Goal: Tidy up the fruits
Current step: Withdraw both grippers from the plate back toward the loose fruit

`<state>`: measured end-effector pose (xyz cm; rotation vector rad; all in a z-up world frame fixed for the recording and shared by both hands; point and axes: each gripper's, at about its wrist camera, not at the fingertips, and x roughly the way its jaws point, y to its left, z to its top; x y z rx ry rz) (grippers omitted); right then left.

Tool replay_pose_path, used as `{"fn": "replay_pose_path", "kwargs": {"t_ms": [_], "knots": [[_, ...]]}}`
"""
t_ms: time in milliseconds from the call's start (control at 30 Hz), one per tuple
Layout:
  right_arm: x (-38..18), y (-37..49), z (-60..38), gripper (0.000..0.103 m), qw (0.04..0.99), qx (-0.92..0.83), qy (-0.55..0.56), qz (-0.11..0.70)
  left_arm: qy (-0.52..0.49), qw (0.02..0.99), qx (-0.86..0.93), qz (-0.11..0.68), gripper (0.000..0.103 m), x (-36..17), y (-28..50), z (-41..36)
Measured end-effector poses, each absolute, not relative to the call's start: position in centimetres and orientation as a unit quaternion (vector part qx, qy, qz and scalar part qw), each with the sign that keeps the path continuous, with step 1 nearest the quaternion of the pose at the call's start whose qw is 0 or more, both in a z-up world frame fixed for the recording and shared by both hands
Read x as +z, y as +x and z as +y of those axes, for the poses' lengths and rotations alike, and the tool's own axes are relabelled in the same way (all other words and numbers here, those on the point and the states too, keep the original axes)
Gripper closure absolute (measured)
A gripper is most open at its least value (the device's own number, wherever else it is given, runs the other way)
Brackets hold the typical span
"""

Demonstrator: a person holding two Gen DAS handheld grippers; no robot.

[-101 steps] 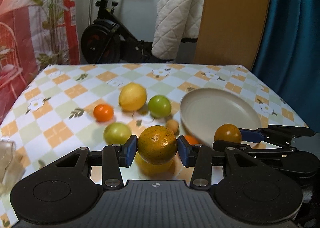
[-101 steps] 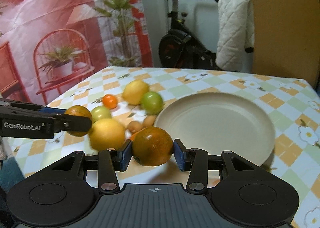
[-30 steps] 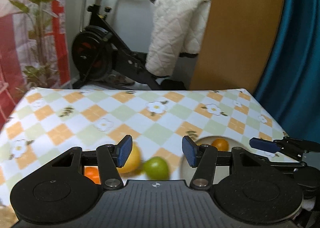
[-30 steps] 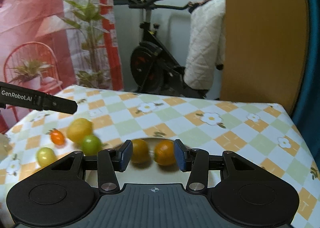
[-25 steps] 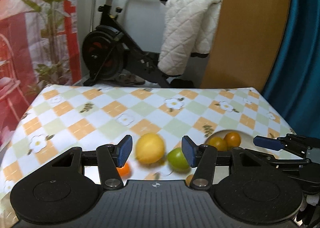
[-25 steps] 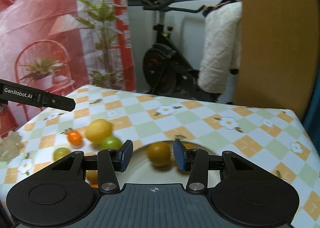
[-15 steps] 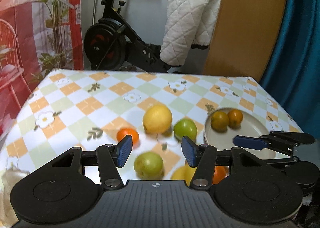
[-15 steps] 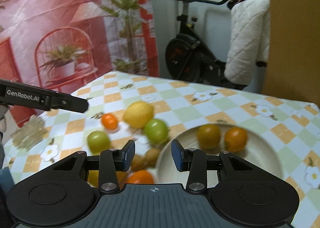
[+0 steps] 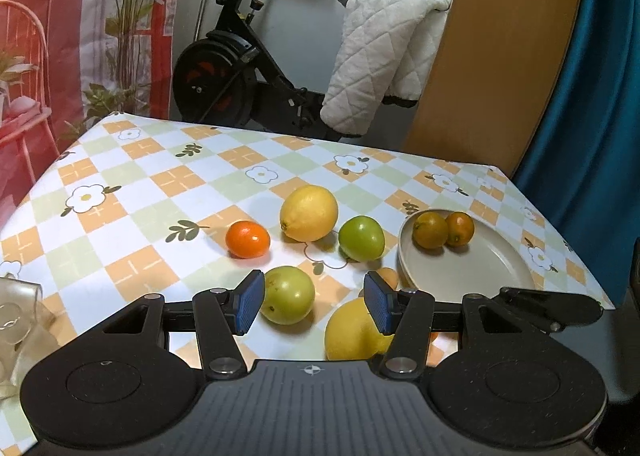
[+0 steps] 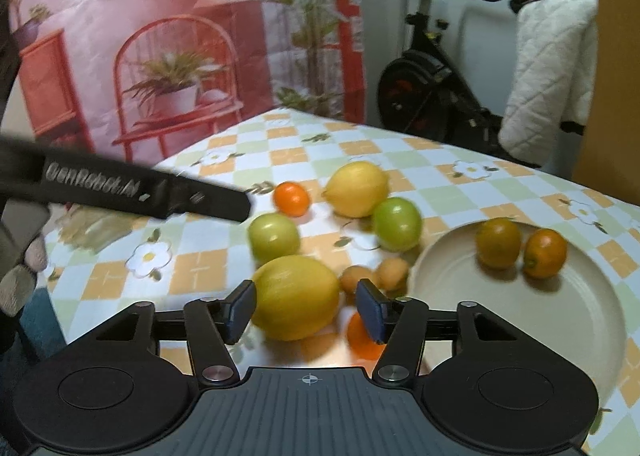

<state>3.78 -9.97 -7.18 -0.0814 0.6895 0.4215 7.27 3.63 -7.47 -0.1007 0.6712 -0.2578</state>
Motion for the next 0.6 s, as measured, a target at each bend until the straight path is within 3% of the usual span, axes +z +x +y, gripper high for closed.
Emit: {"fn": "replay_pose_path", "kwargs": {"t_ms": [600], "knots": [[-9.1,5.4,-8.8,0.046,0.911,0.199,-0.043,0.359,-0.036,0.916,-0.173,0.361,0.045,-9.7,7.6,1.6]]}}
